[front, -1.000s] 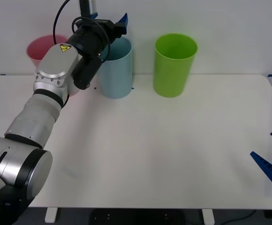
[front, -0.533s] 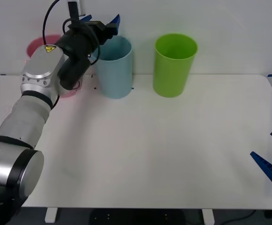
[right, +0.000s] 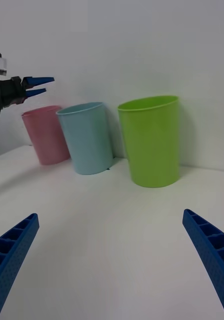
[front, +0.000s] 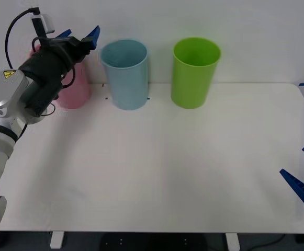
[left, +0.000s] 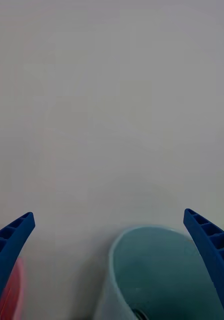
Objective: Grasp the object on the table and drop it into the matching bin: aluminum can to the light blue bin, PET bottle to the pink bin.
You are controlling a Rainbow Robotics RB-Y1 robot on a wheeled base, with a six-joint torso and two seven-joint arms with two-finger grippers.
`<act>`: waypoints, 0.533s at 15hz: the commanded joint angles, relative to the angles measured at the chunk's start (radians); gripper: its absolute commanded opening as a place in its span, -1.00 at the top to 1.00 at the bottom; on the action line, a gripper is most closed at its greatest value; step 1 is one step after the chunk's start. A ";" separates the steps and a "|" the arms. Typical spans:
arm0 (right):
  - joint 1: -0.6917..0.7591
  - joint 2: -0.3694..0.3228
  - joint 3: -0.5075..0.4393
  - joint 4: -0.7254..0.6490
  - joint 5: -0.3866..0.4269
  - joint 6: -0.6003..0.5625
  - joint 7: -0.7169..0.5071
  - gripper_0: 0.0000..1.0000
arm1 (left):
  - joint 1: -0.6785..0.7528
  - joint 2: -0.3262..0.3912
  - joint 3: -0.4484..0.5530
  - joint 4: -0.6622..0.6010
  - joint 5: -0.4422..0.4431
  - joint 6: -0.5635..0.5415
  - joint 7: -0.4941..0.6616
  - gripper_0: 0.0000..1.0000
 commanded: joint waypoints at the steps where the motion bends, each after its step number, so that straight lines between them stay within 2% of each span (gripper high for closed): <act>1: 0.000 0.000 0.000 0.000 0.000 0.000 0.000 -1.00 | 0.058 0.009 0.061 -0.023 0.004 -0.092 -0.018 -1.00; 5: 0.000 0.000 0.000 0.000 0.000 0.000 0.000 -1.00 | 0.159 0.009 0.161 -0.055 -0.005 -0.258 -0.044 -1.00; 8: 0.000 0.000 0.000 0.000 0.000 0.000 0.000 -1.00 | 0.230 0.009 0.248 -0.073 -0.051 -0.390 -0.061 -1.00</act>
